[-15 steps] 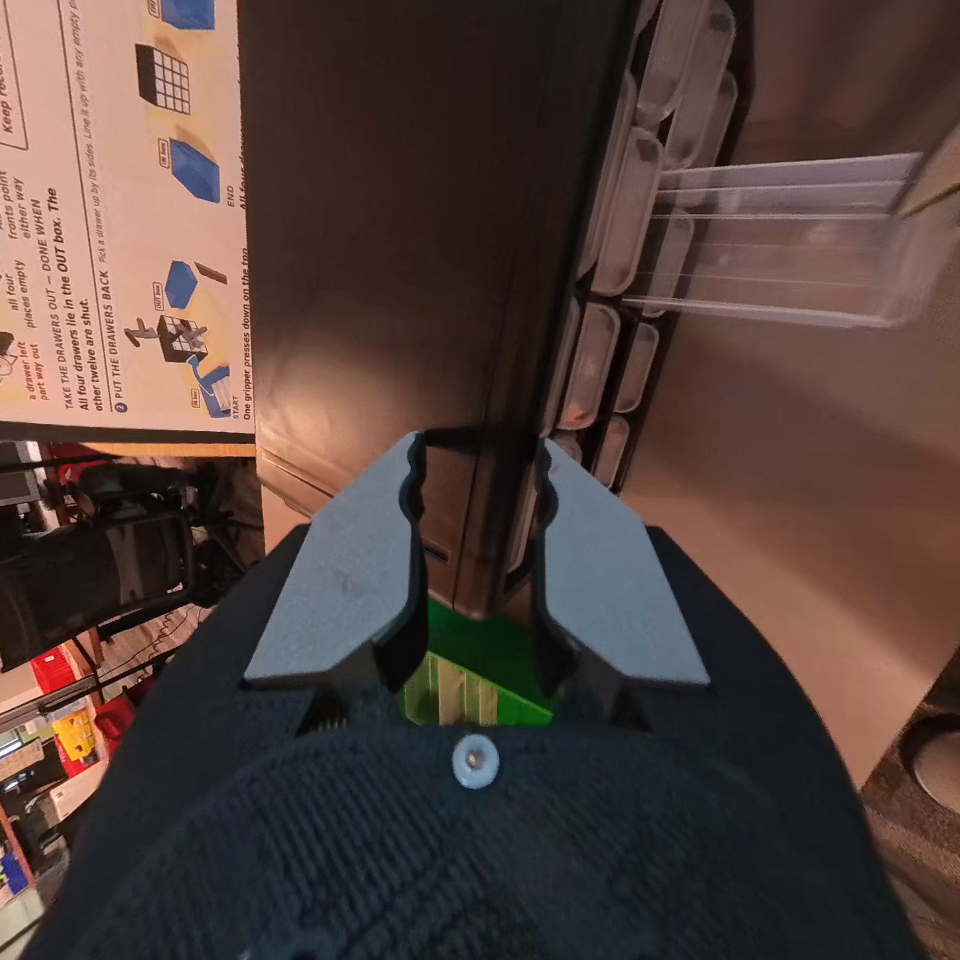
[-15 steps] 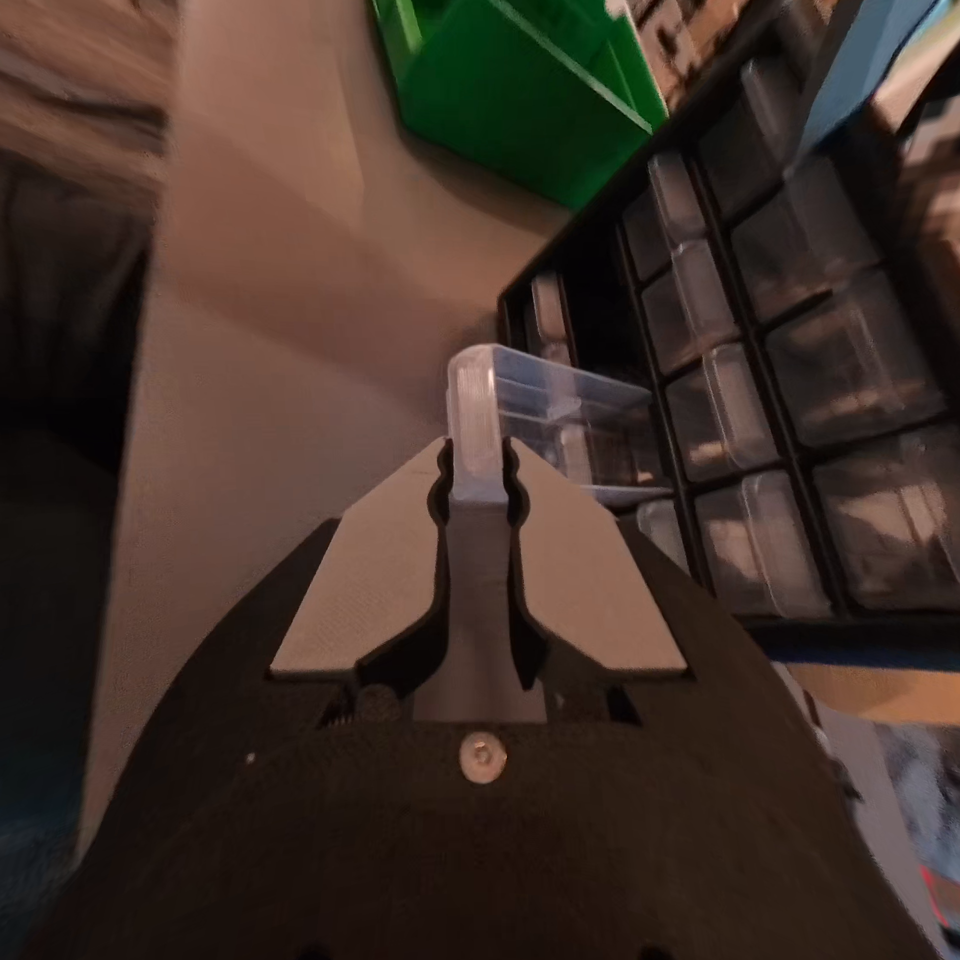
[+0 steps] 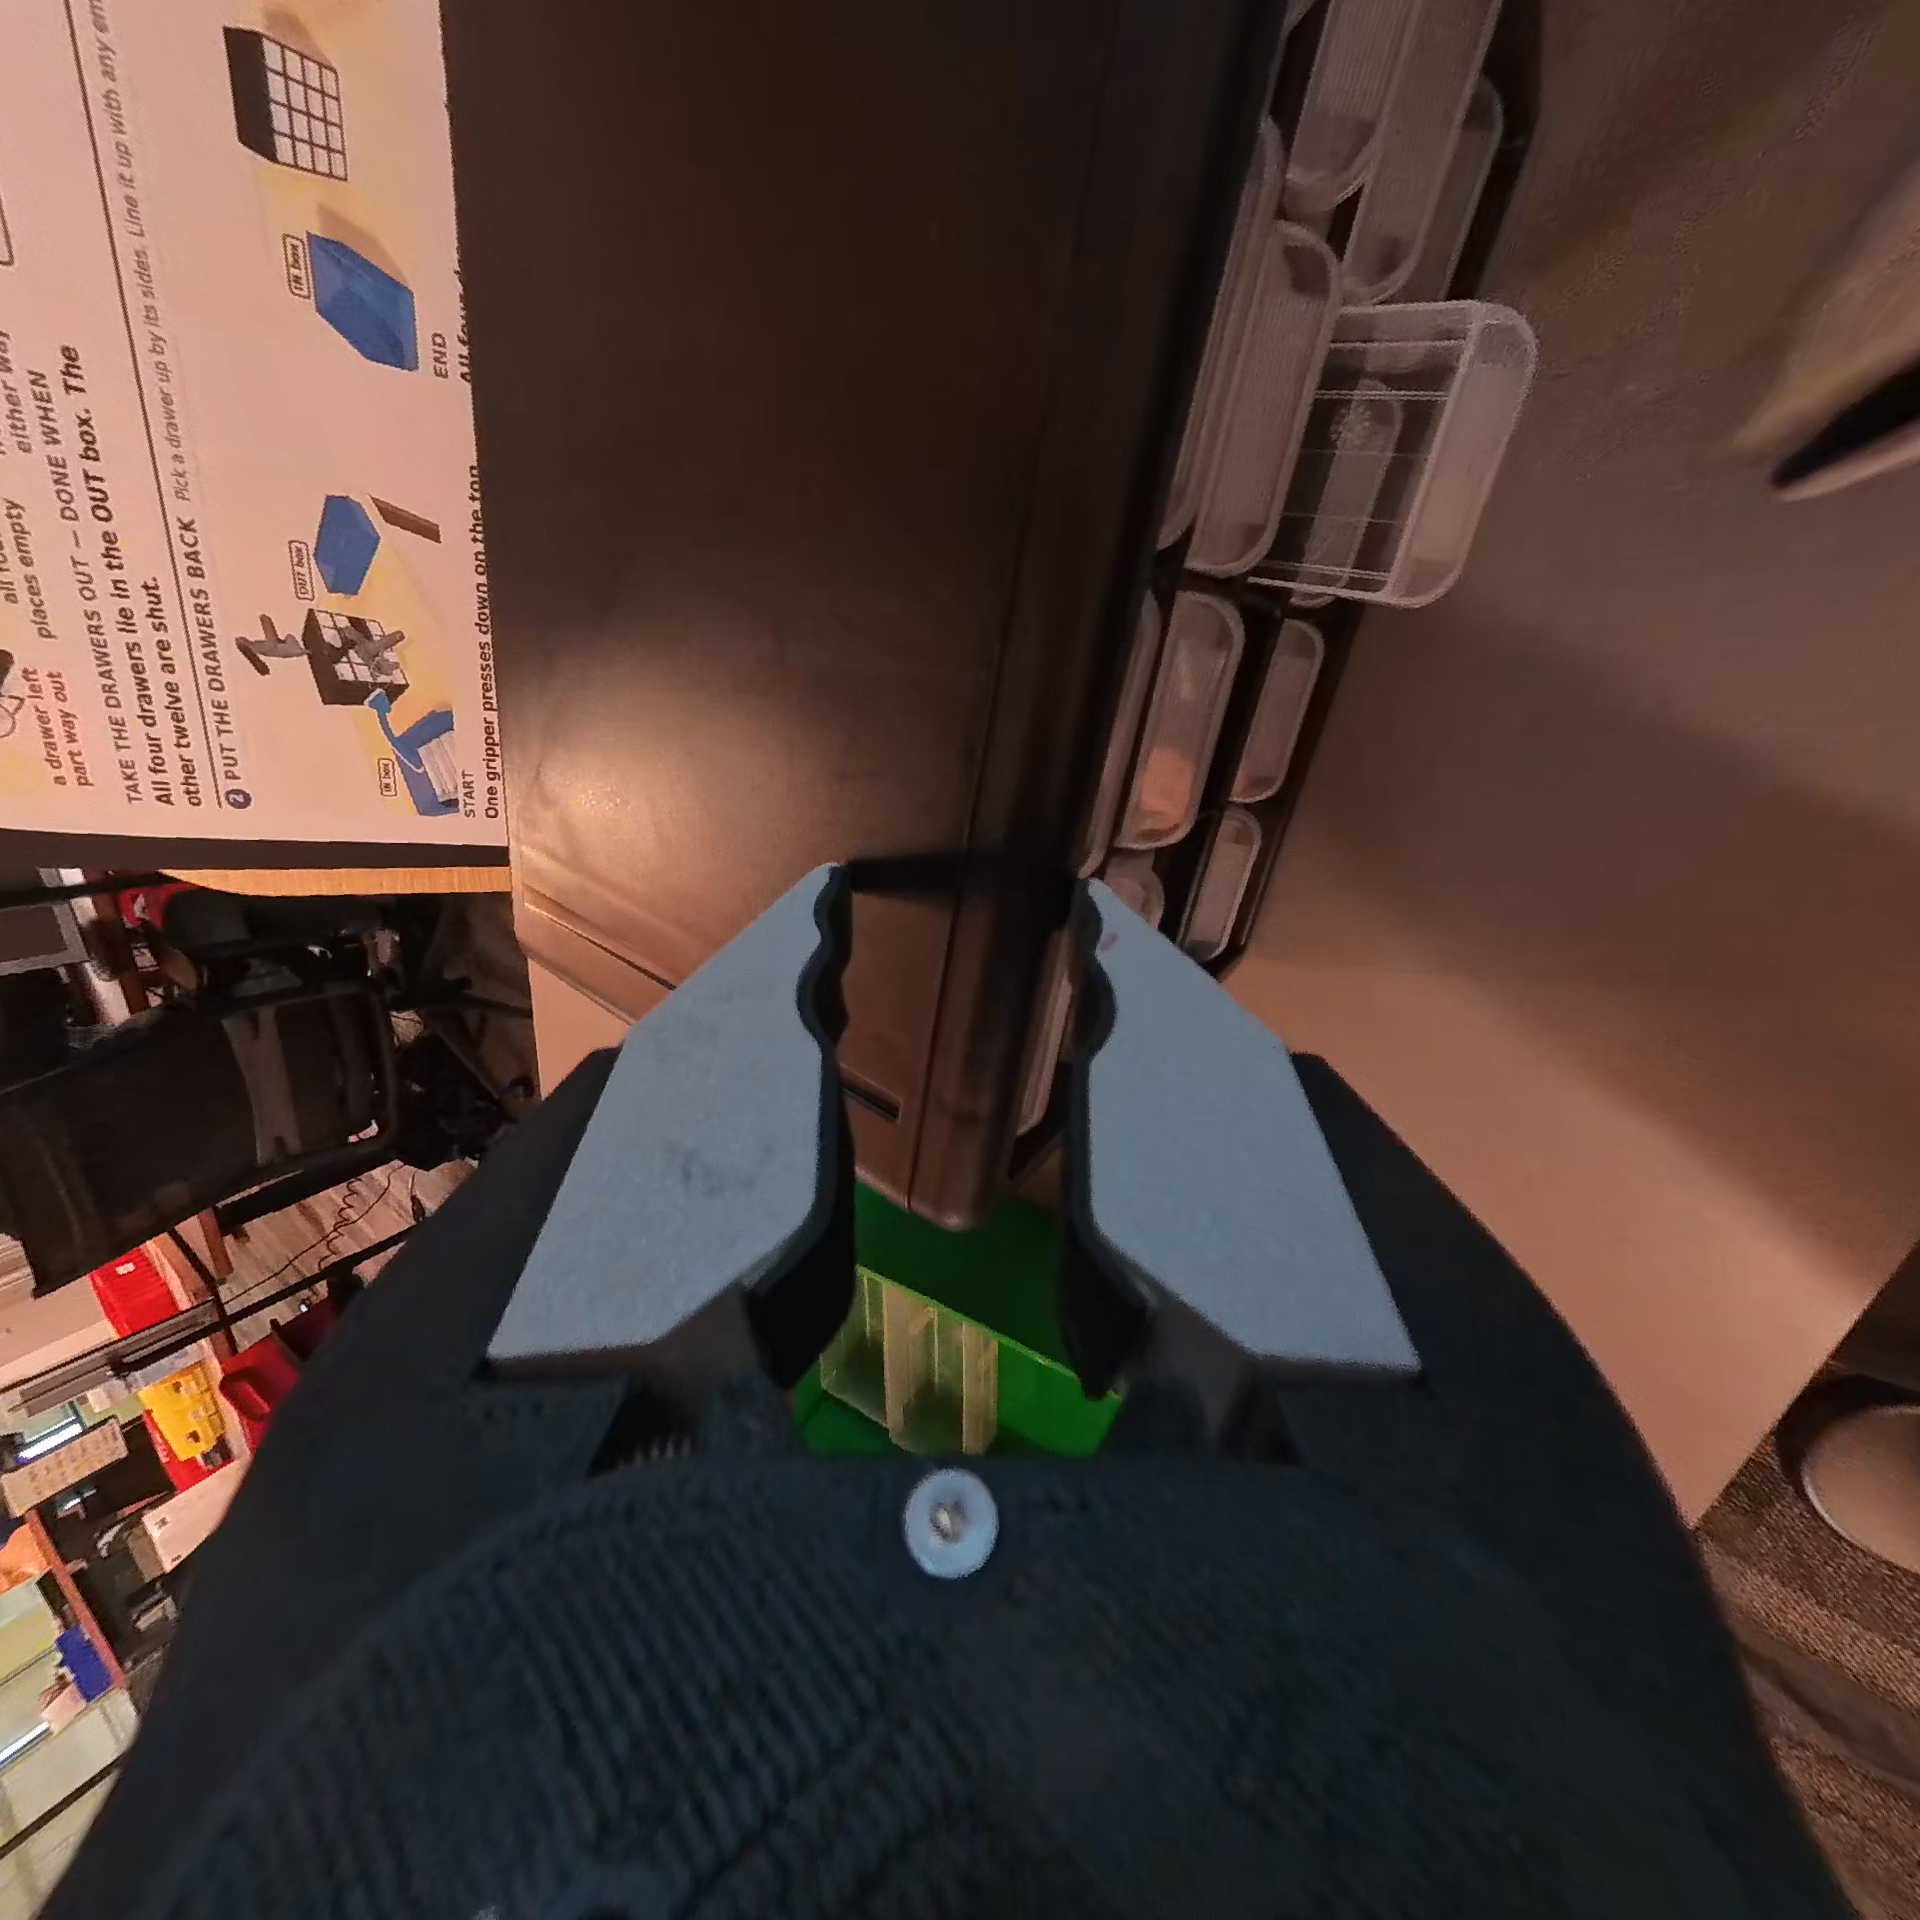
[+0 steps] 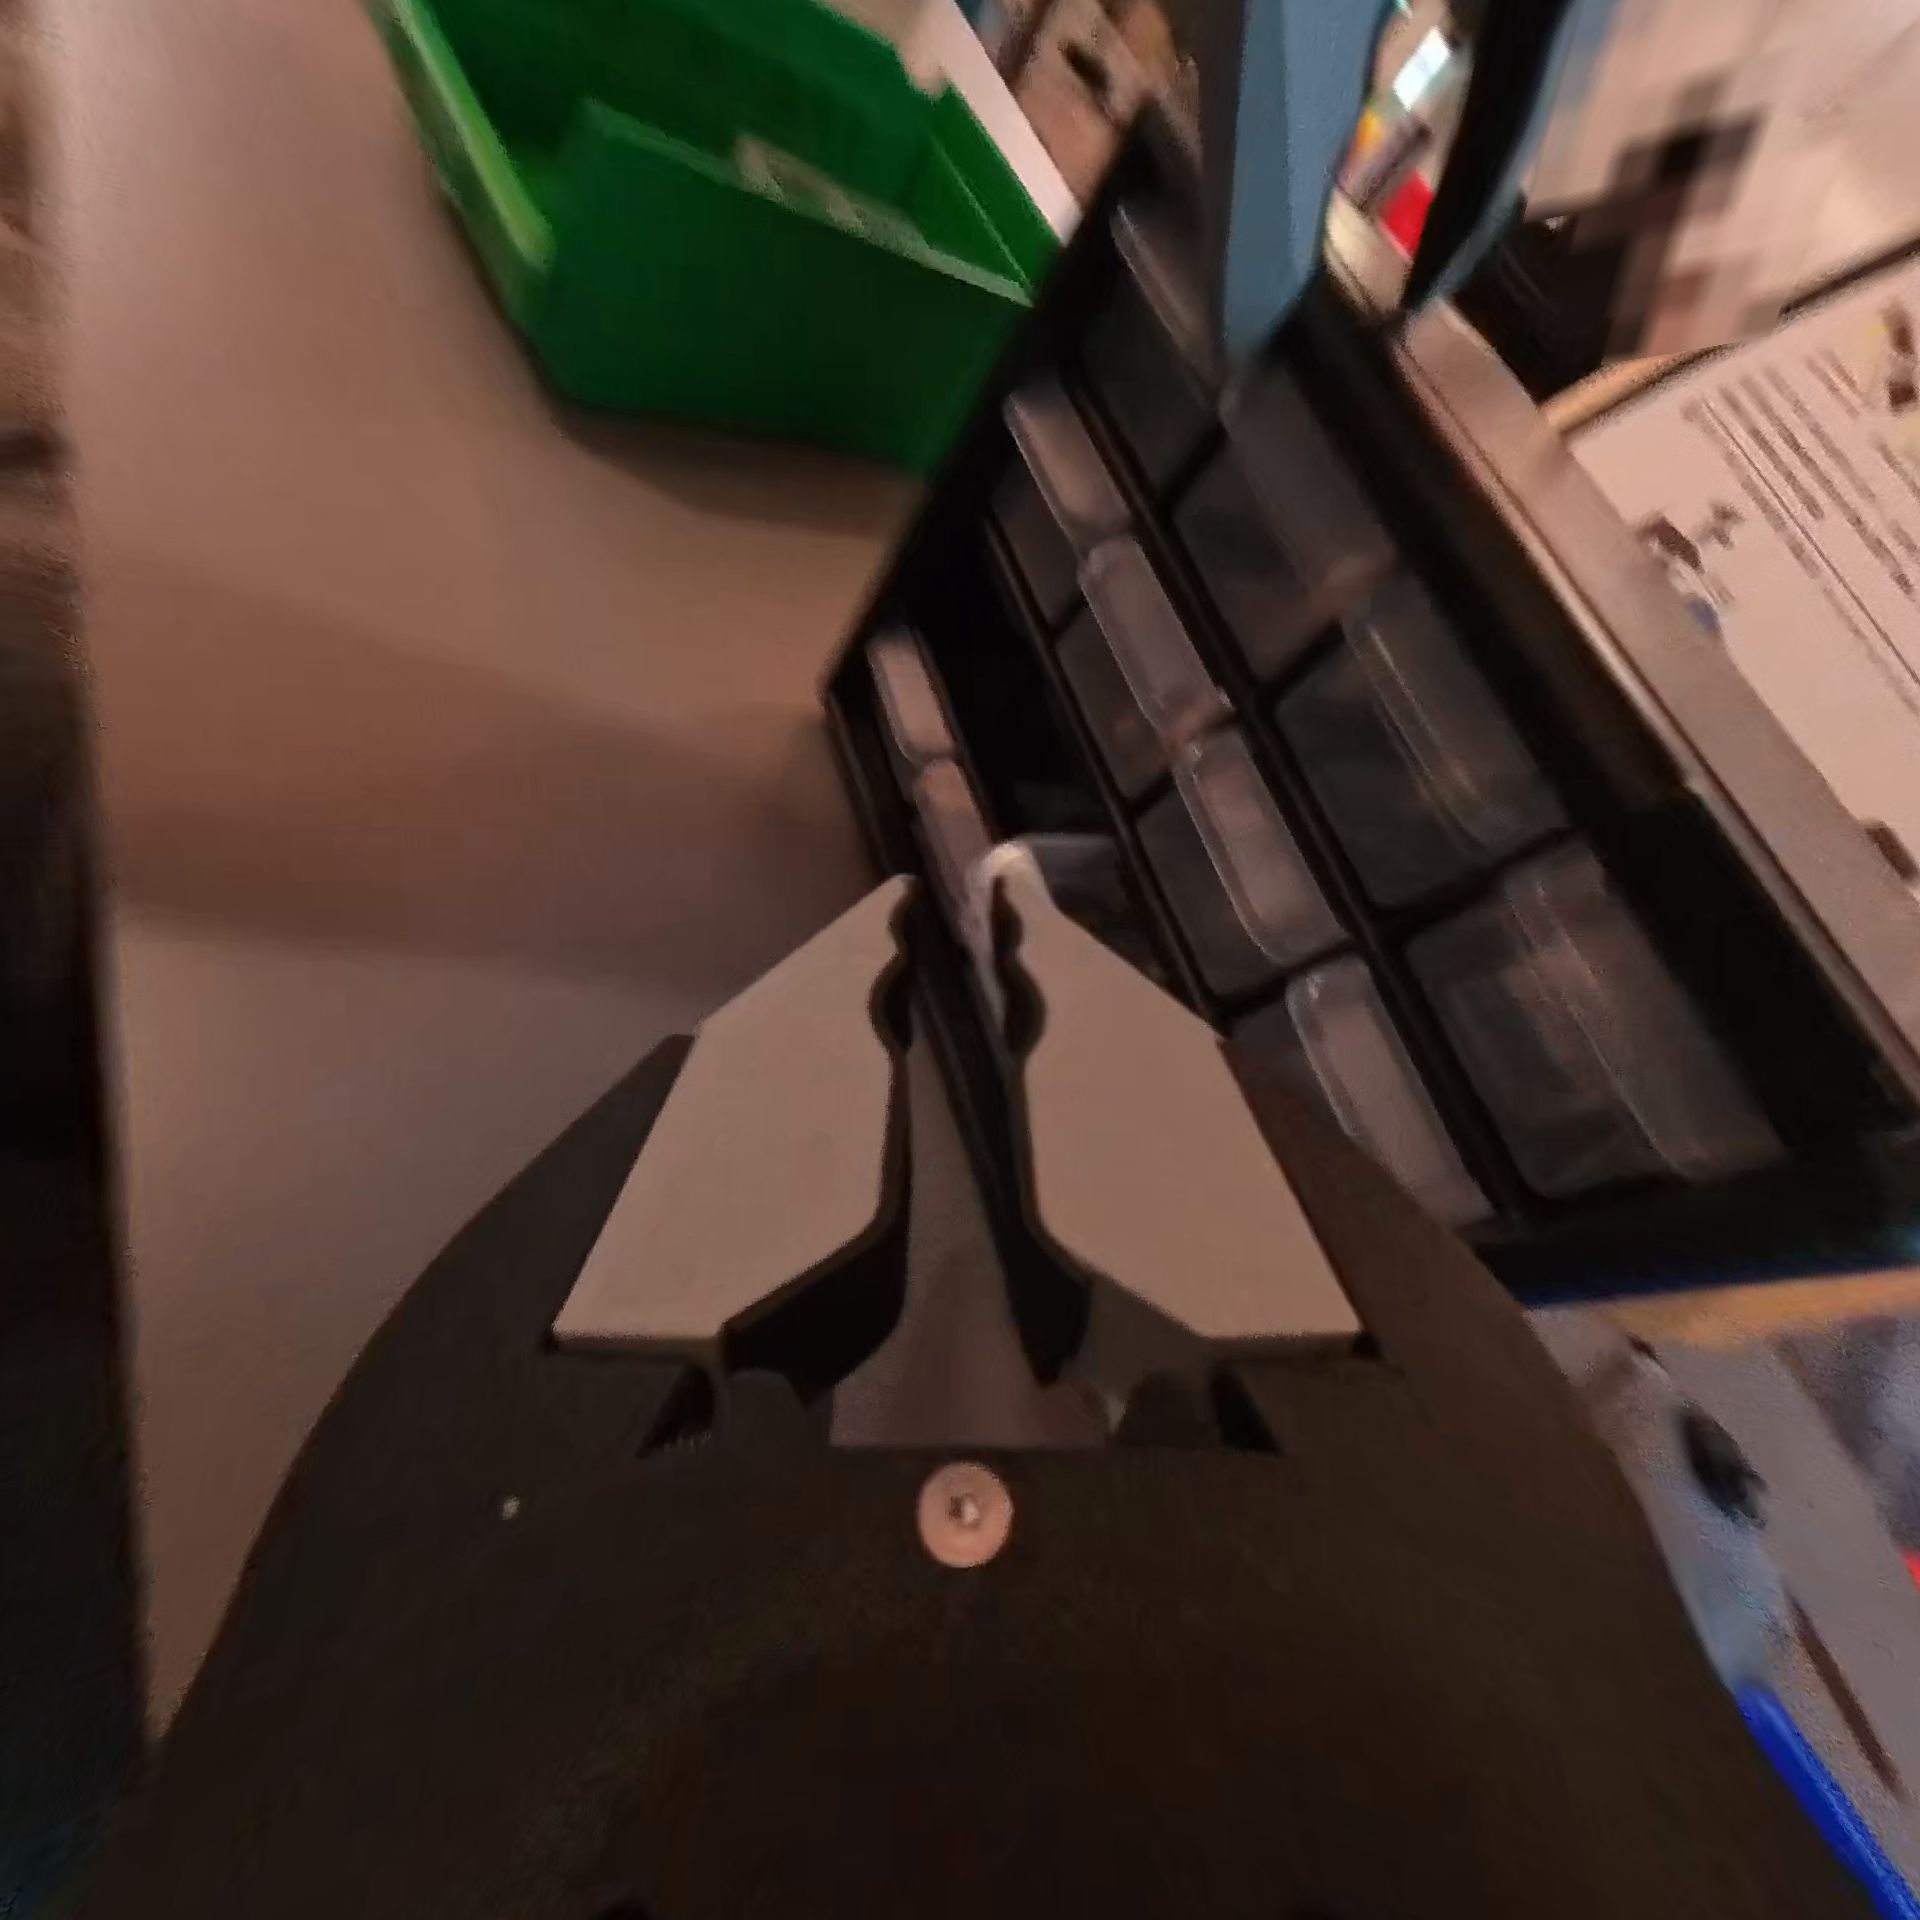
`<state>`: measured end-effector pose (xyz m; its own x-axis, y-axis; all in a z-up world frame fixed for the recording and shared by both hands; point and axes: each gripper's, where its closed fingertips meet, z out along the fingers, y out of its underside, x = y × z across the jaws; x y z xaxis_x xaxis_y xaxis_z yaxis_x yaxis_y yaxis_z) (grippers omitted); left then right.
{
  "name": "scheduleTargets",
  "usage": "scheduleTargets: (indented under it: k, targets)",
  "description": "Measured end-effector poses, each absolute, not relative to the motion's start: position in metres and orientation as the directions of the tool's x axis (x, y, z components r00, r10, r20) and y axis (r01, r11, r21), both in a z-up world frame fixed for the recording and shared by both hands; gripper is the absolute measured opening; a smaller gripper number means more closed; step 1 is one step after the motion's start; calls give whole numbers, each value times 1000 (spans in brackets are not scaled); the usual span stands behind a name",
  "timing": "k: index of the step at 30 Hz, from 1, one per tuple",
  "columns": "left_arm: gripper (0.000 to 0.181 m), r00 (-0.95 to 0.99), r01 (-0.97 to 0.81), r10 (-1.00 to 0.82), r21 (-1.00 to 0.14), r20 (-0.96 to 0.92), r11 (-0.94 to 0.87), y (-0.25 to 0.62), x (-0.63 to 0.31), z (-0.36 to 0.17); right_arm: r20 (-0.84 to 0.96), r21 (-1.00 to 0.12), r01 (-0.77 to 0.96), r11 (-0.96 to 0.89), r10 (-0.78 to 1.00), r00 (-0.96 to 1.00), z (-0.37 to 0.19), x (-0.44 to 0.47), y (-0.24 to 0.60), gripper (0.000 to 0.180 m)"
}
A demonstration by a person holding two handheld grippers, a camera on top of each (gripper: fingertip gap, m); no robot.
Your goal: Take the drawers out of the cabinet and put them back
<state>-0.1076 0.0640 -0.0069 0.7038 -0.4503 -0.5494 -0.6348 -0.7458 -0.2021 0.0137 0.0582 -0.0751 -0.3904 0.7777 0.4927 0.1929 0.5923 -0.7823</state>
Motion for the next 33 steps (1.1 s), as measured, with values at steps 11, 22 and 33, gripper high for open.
scheduleTargets:
  k: [11,22,33]
  targets:
    - [40,703,-633,-444,-204,-555,-747,64,-108,-7,442,-670,566,481,871,-217,-144,-35,115,0]
    - [40,707,-628,-435,-214,-558,-748,64,-108,-7,260,-772,342,536,756,-601,-147,-9,8,0]
    - [37,685,-638,-431,-199,-587,-744,63,-107,-6,166,-815,348,463,762,-626,-182,-19,-11,16]
